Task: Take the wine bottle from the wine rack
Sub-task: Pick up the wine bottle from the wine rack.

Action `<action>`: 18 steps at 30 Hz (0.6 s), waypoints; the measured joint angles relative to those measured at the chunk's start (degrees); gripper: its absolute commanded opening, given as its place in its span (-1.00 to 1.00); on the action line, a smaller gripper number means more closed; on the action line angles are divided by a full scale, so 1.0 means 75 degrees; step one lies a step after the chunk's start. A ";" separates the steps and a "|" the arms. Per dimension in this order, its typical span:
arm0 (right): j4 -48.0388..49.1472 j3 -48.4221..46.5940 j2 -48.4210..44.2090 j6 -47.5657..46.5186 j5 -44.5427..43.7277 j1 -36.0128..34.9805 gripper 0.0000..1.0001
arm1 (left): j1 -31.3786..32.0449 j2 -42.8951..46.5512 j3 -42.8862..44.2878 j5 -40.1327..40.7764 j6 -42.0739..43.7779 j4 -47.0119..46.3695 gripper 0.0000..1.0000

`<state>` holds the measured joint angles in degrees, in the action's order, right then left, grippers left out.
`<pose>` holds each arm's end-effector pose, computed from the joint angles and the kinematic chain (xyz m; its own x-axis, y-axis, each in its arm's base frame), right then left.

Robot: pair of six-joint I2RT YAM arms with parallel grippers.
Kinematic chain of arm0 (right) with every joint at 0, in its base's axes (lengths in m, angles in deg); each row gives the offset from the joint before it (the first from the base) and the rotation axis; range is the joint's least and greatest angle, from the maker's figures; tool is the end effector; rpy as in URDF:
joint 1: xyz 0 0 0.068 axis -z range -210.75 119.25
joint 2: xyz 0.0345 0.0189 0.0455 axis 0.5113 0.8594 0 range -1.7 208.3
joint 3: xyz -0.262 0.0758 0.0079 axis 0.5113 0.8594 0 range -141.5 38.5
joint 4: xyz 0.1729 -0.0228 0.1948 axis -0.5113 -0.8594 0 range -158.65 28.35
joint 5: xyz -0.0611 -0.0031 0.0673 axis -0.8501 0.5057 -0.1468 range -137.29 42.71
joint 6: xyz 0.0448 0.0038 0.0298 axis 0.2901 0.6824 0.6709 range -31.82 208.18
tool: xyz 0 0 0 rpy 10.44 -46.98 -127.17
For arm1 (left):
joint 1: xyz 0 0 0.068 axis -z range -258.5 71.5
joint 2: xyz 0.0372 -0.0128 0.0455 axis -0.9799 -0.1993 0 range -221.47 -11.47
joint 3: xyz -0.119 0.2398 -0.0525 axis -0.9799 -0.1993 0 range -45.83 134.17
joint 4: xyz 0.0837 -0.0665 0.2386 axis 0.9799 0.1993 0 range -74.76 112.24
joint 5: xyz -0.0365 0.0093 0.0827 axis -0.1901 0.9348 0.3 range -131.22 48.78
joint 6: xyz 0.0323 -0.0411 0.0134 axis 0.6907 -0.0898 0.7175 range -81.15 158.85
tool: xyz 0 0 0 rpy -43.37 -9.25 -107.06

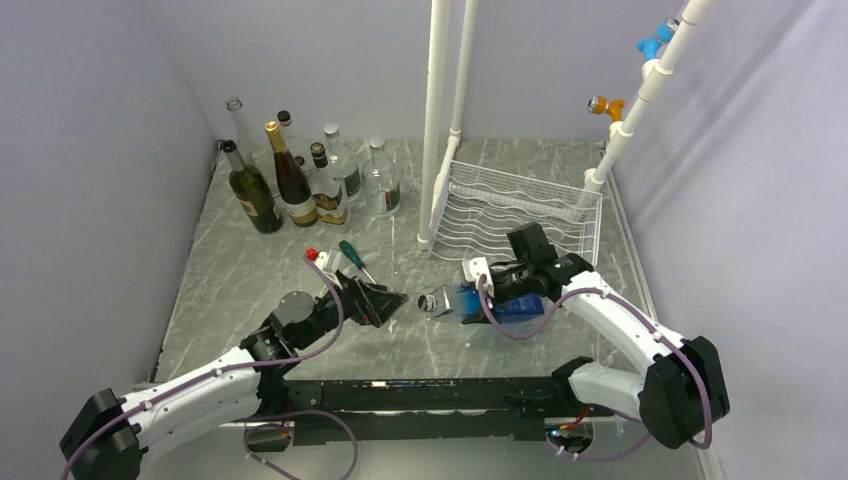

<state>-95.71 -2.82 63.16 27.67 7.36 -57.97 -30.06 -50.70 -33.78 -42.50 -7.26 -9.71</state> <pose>0.1709 0.1205 0.2298 0.1988 -0.4641 -0.8632 -0.9752 -0.1812 -0.1272 0.1123 -0.1280 0.2176 -0.5677 -0.4458 -0.6921 0.5103 0.4692 -0.7208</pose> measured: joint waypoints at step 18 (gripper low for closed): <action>0.0332 -0.0114 -0.0096 0.1507 0.1212 0.0758 -1.00 | 0.0102 -0.0309 -0.0615 -0.0810 0.1265 -0.3013 0.99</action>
<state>-93.22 -3.68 62.43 38.97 16.46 -52.29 -29.29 -53.01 -38.39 -48.58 2.23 -32.31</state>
